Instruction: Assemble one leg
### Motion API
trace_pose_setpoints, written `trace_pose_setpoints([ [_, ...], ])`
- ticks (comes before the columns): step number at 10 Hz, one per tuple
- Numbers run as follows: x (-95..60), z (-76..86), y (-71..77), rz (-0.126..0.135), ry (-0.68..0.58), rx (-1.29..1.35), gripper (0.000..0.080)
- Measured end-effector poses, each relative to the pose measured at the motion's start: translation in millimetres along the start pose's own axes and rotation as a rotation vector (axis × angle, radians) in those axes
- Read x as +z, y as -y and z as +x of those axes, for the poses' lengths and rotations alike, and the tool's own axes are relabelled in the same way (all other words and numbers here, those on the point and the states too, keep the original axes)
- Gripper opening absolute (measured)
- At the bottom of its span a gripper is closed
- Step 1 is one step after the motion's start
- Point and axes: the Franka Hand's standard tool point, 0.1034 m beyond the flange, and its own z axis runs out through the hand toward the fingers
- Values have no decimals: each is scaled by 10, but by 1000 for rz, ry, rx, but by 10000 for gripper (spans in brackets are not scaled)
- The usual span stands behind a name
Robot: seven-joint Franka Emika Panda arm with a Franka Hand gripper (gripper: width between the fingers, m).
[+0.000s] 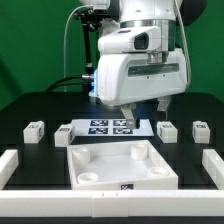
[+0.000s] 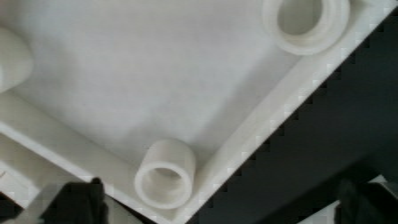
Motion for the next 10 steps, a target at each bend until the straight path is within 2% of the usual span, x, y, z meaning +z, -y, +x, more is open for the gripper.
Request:
trace_pose_setpoints([
  [8,5,-16,3,0,2,-19,650],
  [10,49,-278,124,21,27,-179,650],
])
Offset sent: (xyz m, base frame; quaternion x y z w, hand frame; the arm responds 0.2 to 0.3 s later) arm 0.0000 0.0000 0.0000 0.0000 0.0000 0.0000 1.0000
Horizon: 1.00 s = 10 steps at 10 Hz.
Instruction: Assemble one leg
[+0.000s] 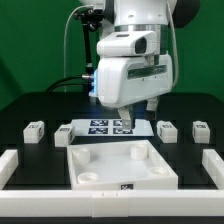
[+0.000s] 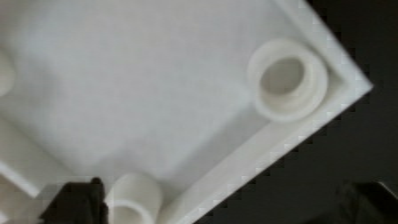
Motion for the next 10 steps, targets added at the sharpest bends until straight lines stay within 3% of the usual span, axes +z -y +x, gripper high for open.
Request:
trace_pose_setpoints([
  [3,111,-213,154,50,43,-283,650],
  [6,114,-217,153,51,43,-259,650],
  [8,174,-327,128,41,40,-514,650],
  [10,308,-396,140,67,48,-677,650],
])
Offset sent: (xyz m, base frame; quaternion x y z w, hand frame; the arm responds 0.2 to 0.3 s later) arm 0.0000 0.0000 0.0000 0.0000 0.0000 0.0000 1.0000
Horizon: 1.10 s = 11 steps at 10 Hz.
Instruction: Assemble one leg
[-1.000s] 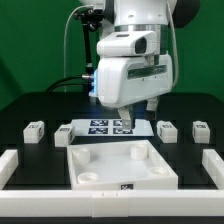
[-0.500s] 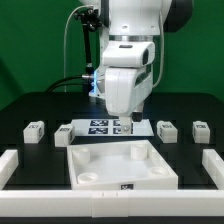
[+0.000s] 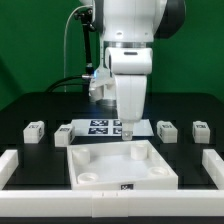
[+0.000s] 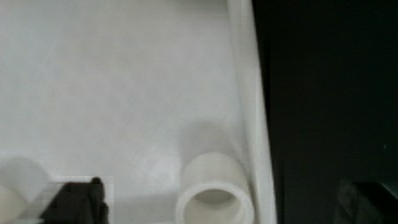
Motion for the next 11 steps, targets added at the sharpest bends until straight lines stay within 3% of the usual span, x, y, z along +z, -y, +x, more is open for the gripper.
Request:
trace_pose_setpoints([
  [5,257,-125,151,49,-11,-9,650],
  [9,351,-40,223,70,-17,14,650],
  [11,356,-52,230,71,-17,17,360],
])
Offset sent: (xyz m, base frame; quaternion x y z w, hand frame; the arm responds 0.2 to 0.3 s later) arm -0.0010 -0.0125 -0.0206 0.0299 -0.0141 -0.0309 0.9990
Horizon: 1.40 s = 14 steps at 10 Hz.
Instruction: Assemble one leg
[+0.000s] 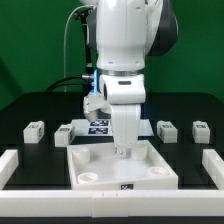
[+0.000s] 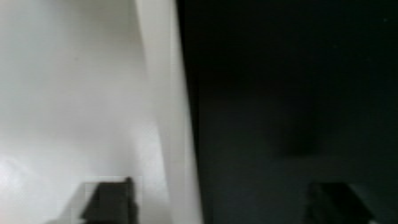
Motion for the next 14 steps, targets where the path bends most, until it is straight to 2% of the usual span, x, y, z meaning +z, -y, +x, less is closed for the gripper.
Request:
trace_pose_setpoints([
  [1,0,-1,0,0,0,0,360],
  [3,0,1,-2,-1,0,0,92],
  [4,-5,-6,-8,-4,0,3,60],
  [10,-5,-1,-10,-4,0,6,60],
  [11,-3,93,-23,-13,-5,53,60],
  [14,-7,454,-54,-14,-15,142,60],
])
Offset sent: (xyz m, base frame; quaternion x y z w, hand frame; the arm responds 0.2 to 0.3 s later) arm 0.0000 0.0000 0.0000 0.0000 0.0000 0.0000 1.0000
